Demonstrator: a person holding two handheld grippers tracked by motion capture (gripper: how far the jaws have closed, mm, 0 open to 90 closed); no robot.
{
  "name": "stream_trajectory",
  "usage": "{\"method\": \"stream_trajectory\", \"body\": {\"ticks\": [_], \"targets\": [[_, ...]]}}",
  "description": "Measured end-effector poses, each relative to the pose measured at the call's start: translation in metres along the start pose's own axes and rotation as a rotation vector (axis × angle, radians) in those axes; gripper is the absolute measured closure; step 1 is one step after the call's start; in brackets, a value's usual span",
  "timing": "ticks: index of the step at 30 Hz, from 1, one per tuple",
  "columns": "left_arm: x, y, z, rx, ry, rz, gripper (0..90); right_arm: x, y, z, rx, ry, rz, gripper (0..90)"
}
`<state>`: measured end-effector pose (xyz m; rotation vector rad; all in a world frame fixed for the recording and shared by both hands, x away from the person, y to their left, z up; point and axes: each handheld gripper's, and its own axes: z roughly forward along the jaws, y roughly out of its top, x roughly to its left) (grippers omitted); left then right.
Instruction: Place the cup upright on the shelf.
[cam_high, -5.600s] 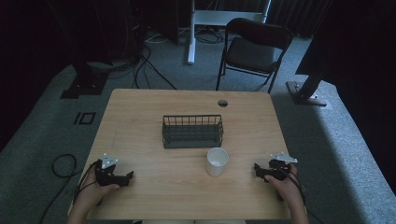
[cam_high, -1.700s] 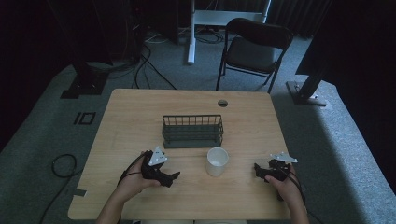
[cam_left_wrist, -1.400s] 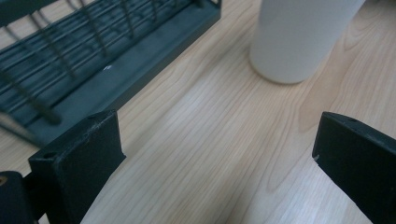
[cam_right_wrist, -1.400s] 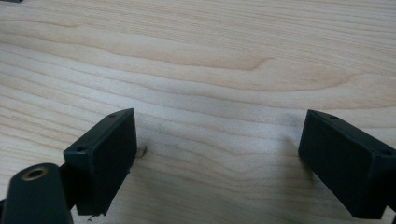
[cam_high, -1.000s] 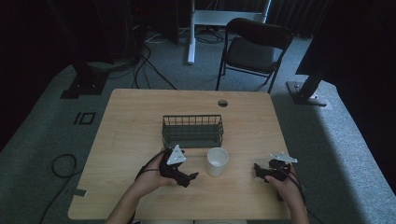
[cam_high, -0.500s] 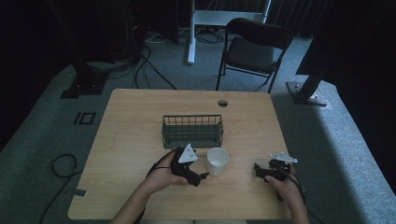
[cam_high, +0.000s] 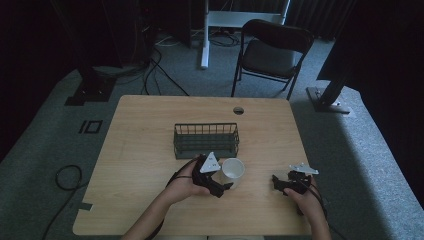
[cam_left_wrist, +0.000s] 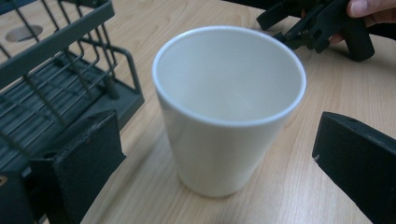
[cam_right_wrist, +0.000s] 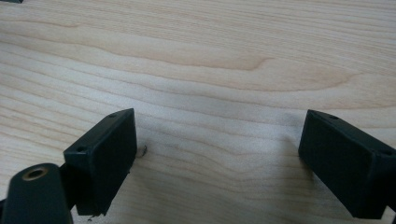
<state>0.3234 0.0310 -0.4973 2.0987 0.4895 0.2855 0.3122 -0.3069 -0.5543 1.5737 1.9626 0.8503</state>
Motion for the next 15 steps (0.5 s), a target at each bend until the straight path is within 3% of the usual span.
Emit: {"method": "stream_trajectory", "body": {"ticks": [2,15], "targets": [[-0.001,0.004,0.004,-0.019,0.0,0.007,1.9,0.0,0.0,0.0,0.0,0.0,0.0,10.9],[-0.005,0.009,0.025,-0.028,-0.009,0.026,1.9,0.0,0.0,0.0,0.0,0.0,0.0,10.9]]}}
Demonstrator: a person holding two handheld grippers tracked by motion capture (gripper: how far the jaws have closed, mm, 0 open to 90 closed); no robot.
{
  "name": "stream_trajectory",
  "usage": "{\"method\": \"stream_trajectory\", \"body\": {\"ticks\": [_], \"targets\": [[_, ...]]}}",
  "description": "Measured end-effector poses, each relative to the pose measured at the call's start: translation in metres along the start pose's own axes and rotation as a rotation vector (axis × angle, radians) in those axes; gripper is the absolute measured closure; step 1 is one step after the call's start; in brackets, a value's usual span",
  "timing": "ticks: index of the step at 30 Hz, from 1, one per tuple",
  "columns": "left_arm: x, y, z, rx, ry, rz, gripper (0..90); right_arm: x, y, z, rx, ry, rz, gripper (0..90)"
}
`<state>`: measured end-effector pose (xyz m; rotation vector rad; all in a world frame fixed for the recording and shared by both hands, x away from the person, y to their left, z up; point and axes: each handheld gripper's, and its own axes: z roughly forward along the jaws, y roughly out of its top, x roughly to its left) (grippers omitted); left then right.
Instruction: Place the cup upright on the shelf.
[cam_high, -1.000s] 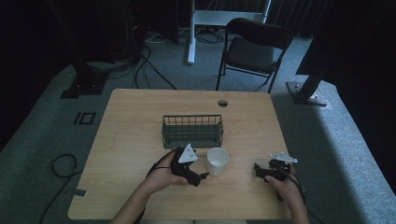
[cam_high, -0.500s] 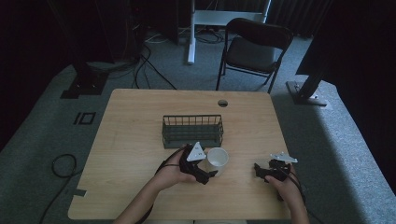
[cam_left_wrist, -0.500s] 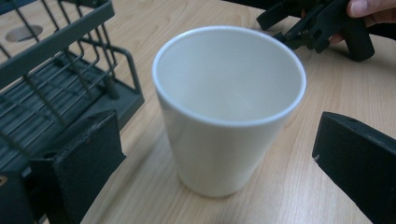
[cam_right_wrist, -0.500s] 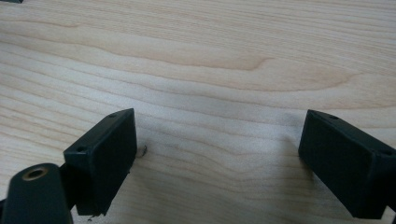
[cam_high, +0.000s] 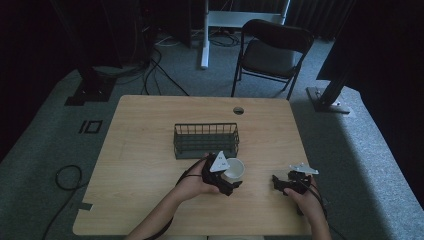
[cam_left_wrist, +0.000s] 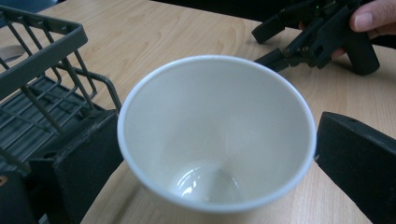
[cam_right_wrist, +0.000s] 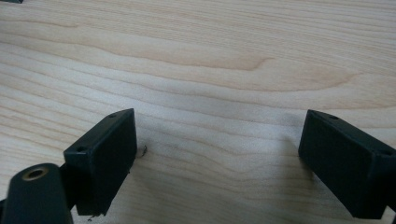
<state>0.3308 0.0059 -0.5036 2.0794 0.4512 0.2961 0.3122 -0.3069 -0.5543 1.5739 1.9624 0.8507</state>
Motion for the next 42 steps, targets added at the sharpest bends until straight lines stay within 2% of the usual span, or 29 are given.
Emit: {"method": "stream_trajectory", "body": {"ticks": [4,7,10,14,21,25,28,42], "targets": [[0.001,0.003,0.002,-0.029,0.012,-0.012,5.4,0.0,0.0,0.0,0.0,0.0,0.0,10.9],[0.0,0.003,0.003,-0.028,0.004,-0.015,7.0,0.0,0.0,0.0,0.0,0.0,0.0,10.9],[-0.001,0.002,0.007,-0.029,0.006,-0.034,13.7,0.0,0.0,0.0,0.0,0.0,0.0,10.9],[-0.002,0.001,0.009,-0.031,0.011,-0.025,19.7,0.0,0.0,0.0,0.0,0.0,0.0,10.9],[-0.004,0.005,0.007,-0.016,0.005,-0.02,20.2,0.0,0.0,0.0,0.0,0.0,0.0,10.9],[-0.005,0.012,0.002,-0.045,-0.007,-0.026,20.4,0.0,0.0,0.0,0.0,0.0,0.0,10.9],[-0.006,0.018,-0.002,-0.048,-0.016,-0.018,20.4,0.0,0.0,0.0,0.0,0.0,0.0,10.9],[-0.003,0.041,-0.022,-0.085,-0.011,-0.011,20.5,0.0,0.0,0.0,0.0,-0.001,0.0,10.9]]}}
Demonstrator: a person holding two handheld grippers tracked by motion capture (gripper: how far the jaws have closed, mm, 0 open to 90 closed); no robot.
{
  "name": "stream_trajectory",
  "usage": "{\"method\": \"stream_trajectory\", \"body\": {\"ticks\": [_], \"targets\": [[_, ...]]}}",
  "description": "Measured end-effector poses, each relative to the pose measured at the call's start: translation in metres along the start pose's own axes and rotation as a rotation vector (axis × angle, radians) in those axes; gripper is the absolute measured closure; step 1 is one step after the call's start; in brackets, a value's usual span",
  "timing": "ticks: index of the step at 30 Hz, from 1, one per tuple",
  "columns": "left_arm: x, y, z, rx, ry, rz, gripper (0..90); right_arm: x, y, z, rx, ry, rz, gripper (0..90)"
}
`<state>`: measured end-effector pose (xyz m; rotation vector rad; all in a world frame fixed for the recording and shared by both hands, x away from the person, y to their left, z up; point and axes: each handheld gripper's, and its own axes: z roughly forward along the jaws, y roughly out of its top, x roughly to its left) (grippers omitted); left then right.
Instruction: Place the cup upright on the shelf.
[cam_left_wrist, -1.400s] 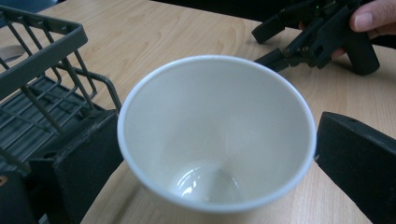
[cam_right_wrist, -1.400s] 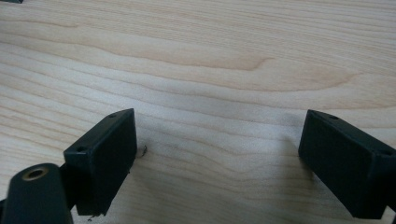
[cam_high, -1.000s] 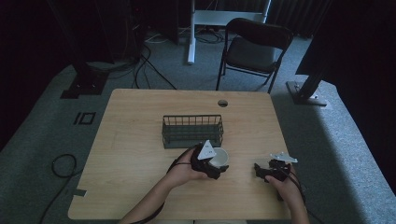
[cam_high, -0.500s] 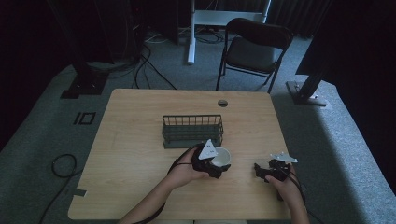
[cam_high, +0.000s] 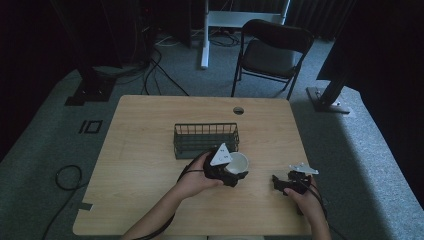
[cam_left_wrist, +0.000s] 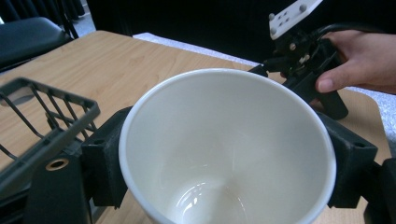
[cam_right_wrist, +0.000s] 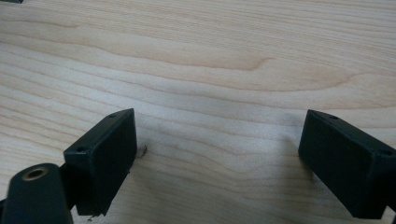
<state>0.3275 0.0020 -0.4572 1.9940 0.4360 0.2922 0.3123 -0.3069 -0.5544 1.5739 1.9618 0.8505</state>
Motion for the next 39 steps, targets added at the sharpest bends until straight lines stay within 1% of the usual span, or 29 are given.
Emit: {"method": "stream_trajectory", "body": {"ticks": [2,4,10,13,14,15,17,18,19,21,23,24,25,26,27,28,32,33,34,35,36,37,38,39], "targets": [[0.001,0.002,-0.002,-0.001,0.0,0.003,20.5,0.0,0.0,0.0,0.0,0.0,0.001,10.9],[0.003,0.008,-0.006,-0.019,0.0,-0.008,20.5,0.0,0.0,0.0,0.0,0.0,0.001,10.9],[0.006,0.017,-0.013,-0.04,0.002,-0.013,20.5,0.0,0.0,0.0,0.001,0.0,0.001,10.9],[0.008,0.024,-0.018,-0.055,0.012,-0.01,20.5,0.0,0.0,0.0,0.0,0.0,-0.001,10.9],[0.009,0.029,-0.021,-0.067,0.019,-0.009,20.5,0.0,0.0,0.0,0.0,0.0,0.0,10.9],[0.009,0.029,-0.021,-0.067,0.019,-0.009,20.5,0.0,0.0,0.0,0.0,0.0,0.0,10.9],[0.011,0.035,-0.024,-0.08,0.024,-0.007,20.5,0.0,0.0,0.0,0.0,0.0,0.0,10.9],[0.012,0.04,-0.027,-0.089,0.035,-0.004,20.5,0.0,0.0,0.0,0.0,0.0,0.0,10.9],[0.012,0.04,-0.027,-0.089,0.035,-0.004,20.5,0.0,0.0,0.0,0.0,0.0,0.0,10.9],[0.014,0.045,-0.03,-0.102,0.043,-0.01,20.5,0.0,0.0,0.0,0.0,0.0,0.0,10.9],[0.017,0.049,-0.033,-0.116,0.069,-0.014,20.5,0.0,0.0,0.0,0.0,0.0,0.0,10.9],[0.02,0.053,-0.037,-0.135,0.09,-0.029,20.5,0.0,0.0,0.0,0.0,0.0,0.0,10.9],[0.02,0.053,-0.037,-0.135,0.09,-0.029,20.5,0.0,0.0,0.0,0.0,0.0,0.0,10.9],[0.021,0.055,-0.039,-0.144,0.104,-0.035,20.5,0.0,0.0,0.0,0.0,0.0,0.0,10.9],[0.025,0.057,-0.042,-0.159,0.127,-0.05,20.5,0.0,0.0,0.0,0.0,0.0,0.0,10.9],[0.025,0.057,-0.042,-0.159,0.127,-0.05,20.5,0.0,0.0,0.0,0.0,0.0,0.0,10.9],[0.033,0.061,-0.048,-0.178,0.184,-0.07,20.5,0.0,0.0,0.0,0.0,0.0,0.0,10.9],[0.037,0.062,-0.05,-0.186,0.212,-0.086,20.5,0.0,0.0,0.0,0.0,0.0,0.0,10.9],[0.039,0.062,-0.051,-0.188,0.225,-0.091,20.5,0.0,0.0,0.0,0.0,0.0,0.0,10.9],[0.039,0.062,-0.051,-0.188,0.225,-0.091,20.4,0.0,0.0,0.0,0.0,0.0,0.0,10.9],[0.042,0.063,-0.052,-0.193,0.254,-0.105,20.5,0.0,0.0,0.0,0.0,0.0,0.0,10.9],[0.042,0.063,-0.052,-0.193,0.254,-0.105,20.5,0.0,0.0,0.0,0.0,0.0,0.0,10.9],[0.046,0.062,-0.053,-0.19,0.284,-0.121,20.5,0.0,0.0,0.0,0.0,0.0,0.0,10.9],[0.048,0.062,-0.053,-0.19,0.297,-0.127,20.5,0.0,0.0,0.0,0.0,0.0,0.0,10.9]]}}
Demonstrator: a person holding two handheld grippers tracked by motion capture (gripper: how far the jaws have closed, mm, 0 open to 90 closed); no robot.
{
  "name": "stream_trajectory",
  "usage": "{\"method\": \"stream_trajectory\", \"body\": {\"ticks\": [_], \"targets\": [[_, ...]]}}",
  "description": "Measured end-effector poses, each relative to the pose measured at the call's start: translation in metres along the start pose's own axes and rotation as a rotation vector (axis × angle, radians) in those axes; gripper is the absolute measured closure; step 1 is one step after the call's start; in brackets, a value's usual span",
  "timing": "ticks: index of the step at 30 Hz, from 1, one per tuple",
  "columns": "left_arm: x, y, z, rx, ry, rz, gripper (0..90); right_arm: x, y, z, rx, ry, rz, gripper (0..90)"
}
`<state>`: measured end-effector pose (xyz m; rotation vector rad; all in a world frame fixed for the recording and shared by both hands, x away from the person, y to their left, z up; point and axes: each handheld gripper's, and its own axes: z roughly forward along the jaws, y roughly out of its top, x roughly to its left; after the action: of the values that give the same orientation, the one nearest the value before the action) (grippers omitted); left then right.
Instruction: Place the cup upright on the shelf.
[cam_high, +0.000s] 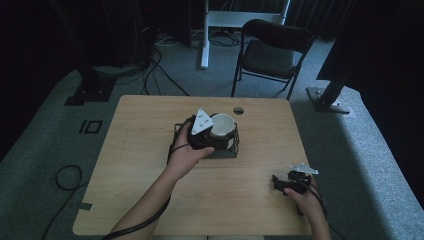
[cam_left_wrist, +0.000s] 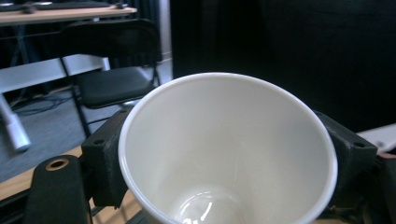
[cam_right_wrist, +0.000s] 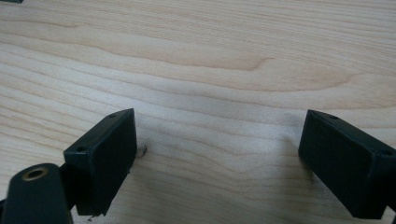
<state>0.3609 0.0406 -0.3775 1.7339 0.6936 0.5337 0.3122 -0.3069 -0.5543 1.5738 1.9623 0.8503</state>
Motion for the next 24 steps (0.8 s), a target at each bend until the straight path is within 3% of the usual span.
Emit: {"method": "stream_trajectory", "body": {"ticks": [4,5,13,17,24], "targets": [[0.005,-0.001,0.001,-0.002,0.032,-0.021,20.5,0.0,0.0,0.0,0.0,0.0,0.0,10.9],[0.008,-0.003,0.002,-0.008,0.053,-0.042,20.5,0.0,0.0,0.0,0.0,0.0,0.0,10.9],[0.021,-0.011,0.007,0.002,0.114,-0.062,20.5,0.0,0.0,0.0,-0.001,0.0,0.0,10.9],[0.033,-0.022,0.015,0.013,0.166,-0.075,20.5,0.0,0.0,0.0,-0.001,0.0,0.0,10.9],[0.048,-0.034,0.027,0.035,0.185,-0.09,20.5,0.0,0.0,0.0,-0.001,0.0,0.0,10.9]]}}
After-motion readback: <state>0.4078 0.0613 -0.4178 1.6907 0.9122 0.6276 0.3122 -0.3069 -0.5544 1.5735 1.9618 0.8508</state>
